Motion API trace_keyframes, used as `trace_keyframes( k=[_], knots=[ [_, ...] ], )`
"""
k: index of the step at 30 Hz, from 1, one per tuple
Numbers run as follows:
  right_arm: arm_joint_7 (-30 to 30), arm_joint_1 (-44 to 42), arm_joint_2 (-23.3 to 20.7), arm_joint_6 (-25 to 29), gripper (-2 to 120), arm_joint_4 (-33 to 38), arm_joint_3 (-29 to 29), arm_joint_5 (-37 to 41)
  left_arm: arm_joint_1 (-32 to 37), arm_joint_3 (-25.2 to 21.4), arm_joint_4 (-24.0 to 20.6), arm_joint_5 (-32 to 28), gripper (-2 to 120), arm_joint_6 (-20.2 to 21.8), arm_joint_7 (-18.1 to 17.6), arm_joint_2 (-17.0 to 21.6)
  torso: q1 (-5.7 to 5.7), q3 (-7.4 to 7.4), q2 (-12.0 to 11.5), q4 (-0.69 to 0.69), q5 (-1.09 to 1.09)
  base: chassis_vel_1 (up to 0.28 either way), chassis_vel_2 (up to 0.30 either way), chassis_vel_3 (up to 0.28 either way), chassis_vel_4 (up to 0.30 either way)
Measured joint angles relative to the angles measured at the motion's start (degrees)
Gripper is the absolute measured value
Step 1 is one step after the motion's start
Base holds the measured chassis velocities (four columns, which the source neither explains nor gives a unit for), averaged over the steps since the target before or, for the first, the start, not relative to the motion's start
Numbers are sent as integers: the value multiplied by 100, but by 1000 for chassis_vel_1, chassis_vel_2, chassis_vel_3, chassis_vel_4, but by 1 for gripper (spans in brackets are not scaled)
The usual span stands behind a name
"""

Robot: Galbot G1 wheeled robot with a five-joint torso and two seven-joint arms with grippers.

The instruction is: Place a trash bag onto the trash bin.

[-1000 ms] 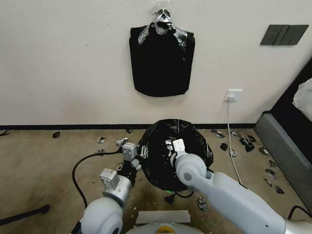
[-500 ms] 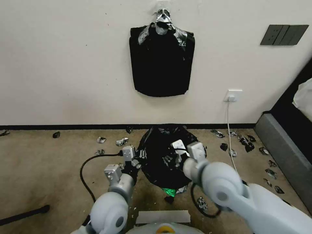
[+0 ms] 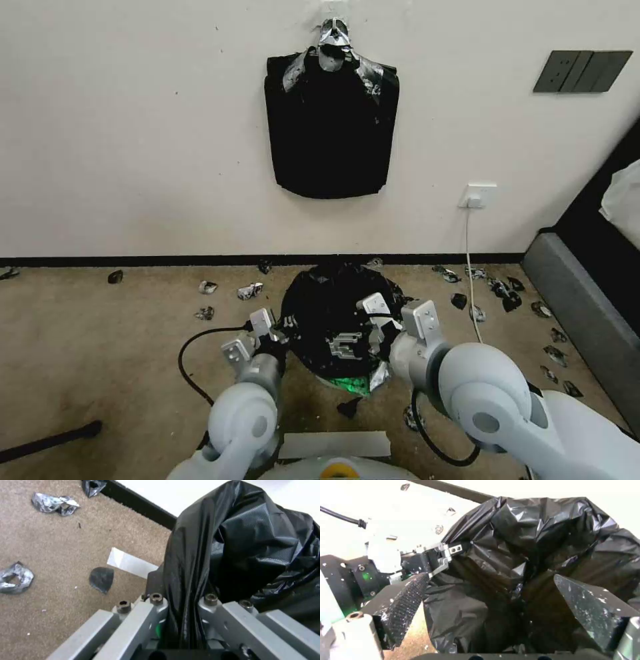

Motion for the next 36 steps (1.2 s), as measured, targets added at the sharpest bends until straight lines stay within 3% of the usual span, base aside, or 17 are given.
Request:
trace_keyframes(
  k=[4,11,16,19,24,27,28,32,33,35,36],
  knots=[
    [5,-11,22,2,100,-18,18,-2,-5,-11,31,14,6,45,-7,19,0,0,0,0,0,0,0,0,0],
    [20,-49,29,6,100,-17,100,-3,34,-15,-2,33,28,152,49,32,0,0,0,1,-1,0,0,0,0],
    [3,-148,40,47,100,-7,277,-18,113,-52,-151,268,47,162,398,93,0,0,0,0,-1,0,0,0,0],
    [-313,-477,128,247,100,-86,638,-440,251,-101,-355,789,61,101,755,247,0,0,0,1,-2,0,0,0,0],
    [-485,-1000,378,532,100,-218,1065,-900,521,-190,-534,1414,77,-16,1039,433,0,0,0,0,-1,0,0,0,0],
    [-845,-1577,717,1006,100,-353,1424,-1896,844,-382,-651,2025,91,-339,1270,513,0,0,0,2,-3,0,0,0,0],
    [-845,-1577,717,1006,100,-353,1424,-1896,844,-382,-651,2025,91,-339,1270,513,0,0,0,2,-3,0,0,0,0],
    [-1783,-2660,1460,2468,100,-819,2258,-4079,1415,-1033,-772,3300,99,-1383,1720,403,0,0,0,1,-2,0,0,0,0],
    [-1783,-2660,1460,2468,100,-819,2258,-4079,1415,-1033,-772,3300,99,-1383,1720,403,0,0,0,1,-2,0,0,0,0],
    [-2078,-3314,1929,3259,100,-1003,2718,-4865,1768,-1454,-820,3907,100,-1877,1885,203,0,0,0,-1,-1,0,0,0,0],
    [-2078,-3314,1929,3259,100,-1003,2718,-4865,1768,-1454,-820,3907,100,-1877,1885,203,0,0,0,-1,-1,0,0,0,0]
  ],
)
